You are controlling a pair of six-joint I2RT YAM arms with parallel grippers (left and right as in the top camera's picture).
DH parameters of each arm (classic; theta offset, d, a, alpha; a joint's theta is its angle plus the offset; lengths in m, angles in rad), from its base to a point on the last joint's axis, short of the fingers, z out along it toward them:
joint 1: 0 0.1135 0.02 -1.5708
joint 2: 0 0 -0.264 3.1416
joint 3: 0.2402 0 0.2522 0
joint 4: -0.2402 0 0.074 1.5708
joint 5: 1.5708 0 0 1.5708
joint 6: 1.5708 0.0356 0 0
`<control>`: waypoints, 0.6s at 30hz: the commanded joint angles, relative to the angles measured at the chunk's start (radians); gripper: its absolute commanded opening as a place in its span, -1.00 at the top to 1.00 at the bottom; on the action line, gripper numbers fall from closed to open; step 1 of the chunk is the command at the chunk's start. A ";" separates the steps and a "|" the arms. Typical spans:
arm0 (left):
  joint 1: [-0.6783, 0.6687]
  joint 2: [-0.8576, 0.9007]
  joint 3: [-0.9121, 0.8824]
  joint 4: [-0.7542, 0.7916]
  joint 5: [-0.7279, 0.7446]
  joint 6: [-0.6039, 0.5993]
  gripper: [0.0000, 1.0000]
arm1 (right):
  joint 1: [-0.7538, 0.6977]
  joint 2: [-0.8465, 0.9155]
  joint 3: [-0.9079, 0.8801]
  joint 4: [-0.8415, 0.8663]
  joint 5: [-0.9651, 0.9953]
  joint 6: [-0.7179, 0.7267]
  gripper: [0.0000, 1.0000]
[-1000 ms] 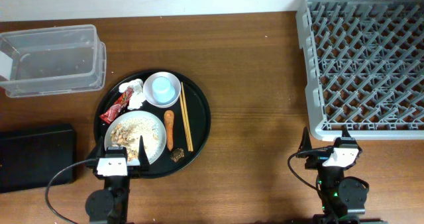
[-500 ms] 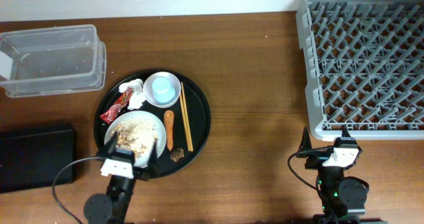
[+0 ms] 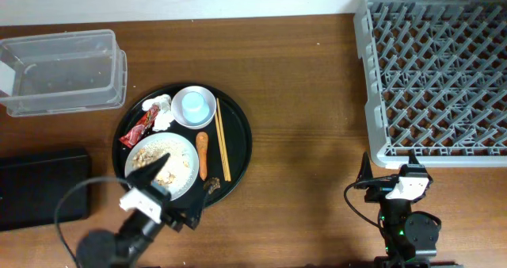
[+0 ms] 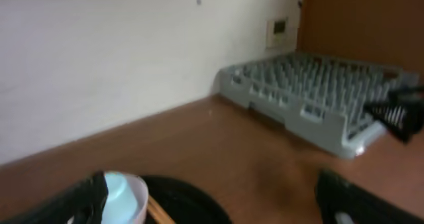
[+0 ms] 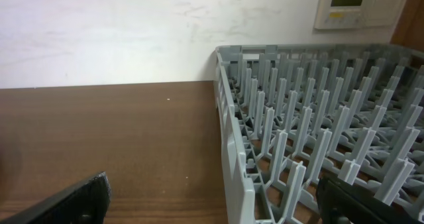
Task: Sort waste into correct bins and load items into the dishwasher rack
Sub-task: 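Move the left gripper over the white plate of rice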
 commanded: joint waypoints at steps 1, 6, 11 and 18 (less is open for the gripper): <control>0.002 0.256 0.245 -0.163 -0.075 0.069 -0.98 | -0.007 -0.008 -0.005 -0.008 0.012 0.000 -0.97; 0.002 0.555 0.521 -0.409 -0.051 0.068 -0.98 | -0.007 -0.008 -0.005 -0.008 0.012 0.000 -0.97; -0.009 0.695 0.613 -0.532 -0.063 0.056 -0.98 | -0.007 -0.008 -0.005 -0.008 0.012 0.000 -0.97; -0.146 0.898 0.703 -0.783 -0.677 -0.219 -0.98 | -0.007 -0.008 -0.005 -0.008 0.013 0.000 -0.97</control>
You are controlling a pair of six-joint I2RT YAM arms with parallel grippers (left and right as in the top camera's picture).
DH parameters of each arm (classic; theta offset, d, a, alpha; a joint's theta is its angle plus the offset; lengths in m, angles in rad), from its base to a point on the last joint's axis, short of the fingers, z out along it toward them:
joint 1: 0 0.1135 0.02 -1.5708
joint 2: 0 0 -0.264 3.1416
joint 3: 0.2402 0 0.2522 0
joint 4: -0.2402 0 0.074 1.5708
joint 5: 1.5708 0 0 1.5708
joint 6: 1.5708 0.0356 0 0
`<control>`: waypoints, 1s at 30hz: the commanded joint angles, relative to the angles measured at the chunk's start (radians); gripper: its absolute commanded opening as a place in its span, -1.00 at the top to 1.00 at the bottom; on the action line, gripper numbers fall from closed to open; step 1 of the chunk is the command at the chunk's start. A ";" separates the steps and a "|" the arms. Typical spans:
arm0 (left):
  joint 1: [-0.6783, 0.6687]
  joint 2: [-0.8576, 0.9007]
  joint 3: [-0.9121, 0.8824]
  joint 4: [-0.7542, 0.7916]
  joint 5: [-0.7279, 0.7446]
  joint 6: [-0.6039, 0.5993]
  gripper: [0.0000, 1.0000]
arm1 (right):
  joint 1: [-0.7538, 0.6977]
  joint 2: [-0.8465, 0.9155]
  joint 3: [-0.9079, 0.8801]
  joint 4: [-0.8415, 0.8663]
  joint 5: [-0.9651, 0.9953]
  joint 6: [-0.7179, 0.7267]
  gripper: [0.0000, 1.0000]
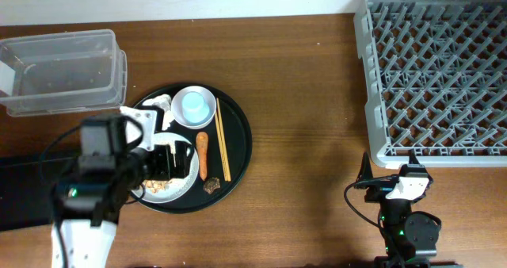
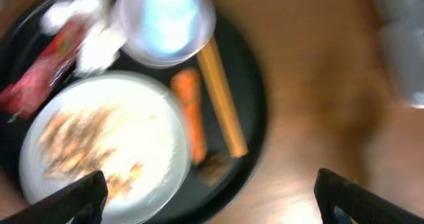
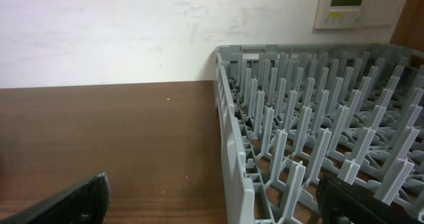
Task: Sort waste into correct bins and load items into the dishwasher rack
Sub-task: 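Move the left gripper over the white plate of rice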
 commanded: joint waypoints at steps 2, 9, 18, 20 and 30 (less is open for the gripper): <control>-0.073 0.124 0.035 -0.029 -0.234 -0.112 -0.98 | -0.006 -0.008 -0.005 -0.008 0.012 0.000 -0.97; -0.074 0.246 0.034 -0.072 -0.187 -0.111 -0.98 | -0.006 -0.008 -0.005 -0.008 0.012 0.000 -0.96; -0.156 0.310 0.015 -0.077 -0.237 -0.126 -0.96 | -0.006 -0.008 -0.005 -0.008 0.012 0.000 -0.97; -0.180 0.322 0.004 -0.076 -0.340 -0.180 -0.43 | -0.006 -0.008 -0.005 -0.008 0.012 0.000 -0.97; -0.185 0.385 -0.099 -0.009 -0.312 -0.217 -0.20 | -0.006 -0.008 -0.005 -0.008 0.012 0.000 -0.96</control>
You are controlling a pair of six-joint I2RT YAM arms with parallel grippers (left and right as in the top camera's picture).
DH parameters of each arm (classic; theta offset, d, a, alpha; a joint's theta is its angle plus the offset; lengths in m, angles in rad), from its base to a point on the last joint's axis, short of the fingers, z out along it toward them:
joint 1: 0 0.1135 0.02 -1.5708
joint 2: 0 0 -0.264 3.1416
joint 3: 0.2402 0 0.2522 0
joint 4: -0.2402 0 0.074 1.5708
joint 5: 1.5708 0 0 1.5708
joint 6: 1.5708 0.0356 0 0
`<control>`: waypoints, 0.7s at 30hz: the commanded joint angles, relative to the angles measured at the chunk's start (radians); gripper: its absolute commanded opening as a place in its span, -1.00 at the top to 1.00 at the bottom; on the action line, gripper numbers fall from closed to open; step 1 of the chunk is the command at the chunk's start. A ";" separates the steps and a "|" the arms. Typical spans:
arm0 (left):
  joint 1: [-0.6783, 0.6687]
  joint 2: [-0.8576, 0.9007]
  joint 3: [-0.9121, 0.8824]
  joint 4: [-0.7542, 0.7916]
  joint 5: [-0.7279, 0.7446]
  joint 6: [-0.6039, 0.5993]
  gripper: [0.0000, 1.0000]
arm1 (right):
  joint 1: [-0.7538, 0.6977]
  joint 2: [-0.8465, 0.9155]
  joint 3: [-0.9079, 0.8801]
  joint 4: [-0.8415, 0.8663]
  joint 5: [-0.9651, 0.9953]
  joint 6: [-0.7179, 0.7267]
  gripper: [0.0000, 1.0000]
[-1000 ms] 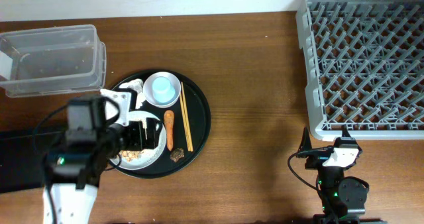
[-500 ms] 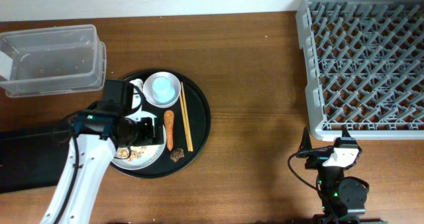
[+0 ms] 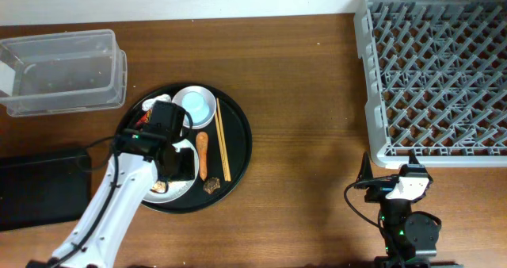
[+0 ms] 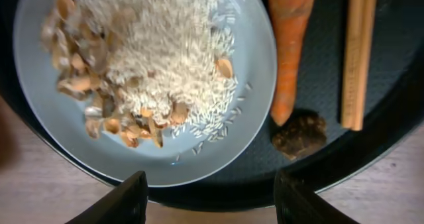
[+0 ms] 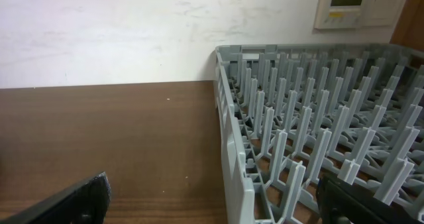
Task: Sort waste into correct bins and load items into the dishwasher rack
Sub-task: 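Move the left gripper over the white plate of rice, then grasp the rim of the white rice plate with the left gripper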
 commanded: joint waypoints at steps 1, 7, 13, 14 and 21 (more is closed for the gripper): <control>-0.005 0.031 -0.053 0.043 0.019 -0.024 -0.20 | -0.006 -0.008 -0.005 -0.008 0.012 0.000 -0.97; -0.008 0.100 -0.076 0.089 0.058 -0.024 -0.21 | -0.006 -0.008 -0.005 -0.008 0.012 0.000 -0.97; -0.064 0.163 -0.076 0.129 0.059 -0.024 -0.20 | -0.006 -0.008 -0.005 -0.008 0.012 0.000 -0.97; -0.073 0.174 -0.076 0.129 0.059 -0.024 -0.21 | -0.006 -0.008 -0.005 -0.008 0.012 0.000 -0.97; -0.072 0.185 -0.076 0.120 -0.023 -0.027 -0.21 | -0.006 -0.008 -0.005 -0.008 0.012 0.000 -0.97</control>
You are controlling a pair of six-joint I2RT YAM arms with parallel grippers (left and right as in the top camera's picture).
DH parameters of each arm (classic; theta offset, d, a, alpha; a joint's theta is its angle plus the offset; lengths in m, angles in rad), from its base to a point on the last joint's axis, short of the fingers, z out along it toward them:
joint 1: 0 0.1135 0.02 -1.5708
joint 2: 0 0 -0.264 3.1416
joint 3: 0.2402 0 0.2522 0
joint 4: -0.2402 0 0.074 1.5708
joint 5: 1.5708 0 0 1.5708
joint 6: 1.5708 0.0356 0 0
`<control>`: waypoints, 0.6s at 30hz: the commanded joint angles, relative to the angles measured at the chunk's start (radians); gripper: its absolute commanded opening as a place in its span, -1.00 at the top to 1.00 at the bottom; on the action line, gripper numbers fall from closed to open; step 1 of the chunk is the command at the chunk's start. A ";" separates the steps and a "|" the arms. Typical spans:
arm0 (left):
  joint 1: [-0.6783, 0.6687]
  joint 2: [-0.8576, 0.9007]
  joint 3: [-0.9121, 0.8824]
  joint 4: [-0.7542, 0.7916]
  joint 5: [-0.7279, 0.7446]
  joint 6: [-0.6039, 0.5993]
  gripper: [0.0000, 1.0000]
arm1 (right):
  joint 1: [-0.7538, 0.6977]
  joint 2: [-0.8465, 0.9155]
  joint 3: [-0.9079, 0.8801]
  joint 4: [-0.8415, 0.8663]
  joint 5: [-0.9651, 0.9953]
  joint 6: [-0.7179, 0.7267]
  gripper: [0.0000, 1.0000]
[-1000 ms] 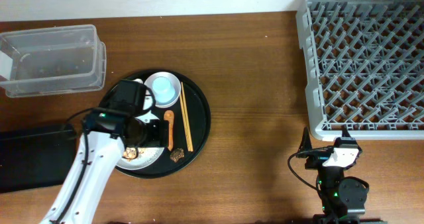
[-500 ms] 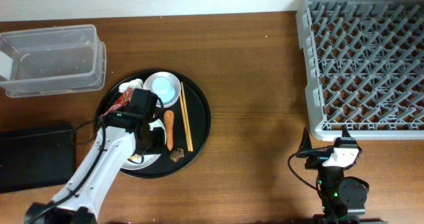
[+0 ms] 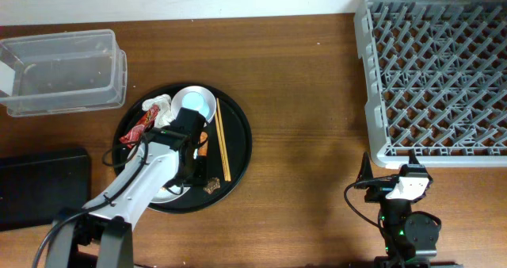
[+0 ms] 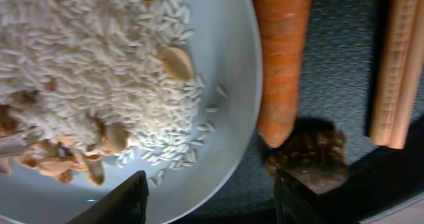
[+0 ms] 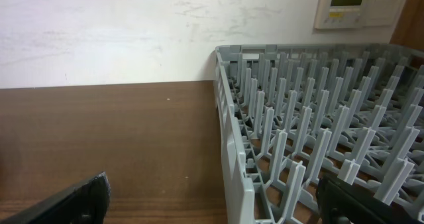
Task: Sort waste into correct bins and load items into the dishwasher rack
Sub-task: 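Grasp the rim of the white rice plate with the left gripper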
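A white plate [image 4: 222, 148] of rice [image 4: 86, 58] and nut pieces lies on the black round tray [image 3: 238, 137]. Beside it lie an orange carrot piece [image 4: 281, 58], a brown lump [image 4: 308, 158] and wooden chopsticks [image 4: 397, 65]. My left gripper [image 4: 212, 204] hangs open low over the plate's right rim, one finger over the plate, the other by the lump. Its arm hides most of the plate in the overhead view. A white bowl [image 3: 196, 103], red wrapper [image 3: 136, 129] and white tissue [image 3: 158, 105] lie at the tray's back. My right gripper [image 5: 212, 207] rests open and empty beside the grey dishwasher rack [image 5: 298, 138].
A clear plastic bin [image 3: 63, 70] stands at the back left. A black bin [image 3: 40, 189] sits at the front left. The rack [image 3: 436, 70] fills the back right corner. Bare wooden table [image 3: 309, 125] separates tray and rack.
My left gripper has moved right and come lower over the plate's rim. The carrot's end and the brown lump look larger in its view. The right arm has not moved.
My left gripper first sat at the tray's front edge, looking out across the table. Then it was above the tray, looking down on it. Then it was over the rice plate, and now low at the plate's right rim. Nothing on the tray has shifted.
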 commanded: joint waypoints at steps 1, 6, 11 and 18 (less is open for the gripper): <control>0.000 0.005 -0.011 -0.002 -0.035 -0.014 -0.20 | -0.006 -0.008 -0.005 -0.008 0.013 0.000 -0.97; -0.025 0.013 -0.011 0.003 -0.011 -0.009 -0.12 | -0.006 -0.008 -0.005 -0.008 0.012 0.000 -0.96; -0.071 0.013 -0.011 0.010 -0.074 -0.010 -0.12 | -0.006 -0.008 -0.005 -0.008 0.012 0.000 -0.97; -0.072 0.013 -0.011 0.010 -0.124 -0.010 -0.02 | -0.006 -0.008 -0.005 -0.008 0.012 0.000 -0.97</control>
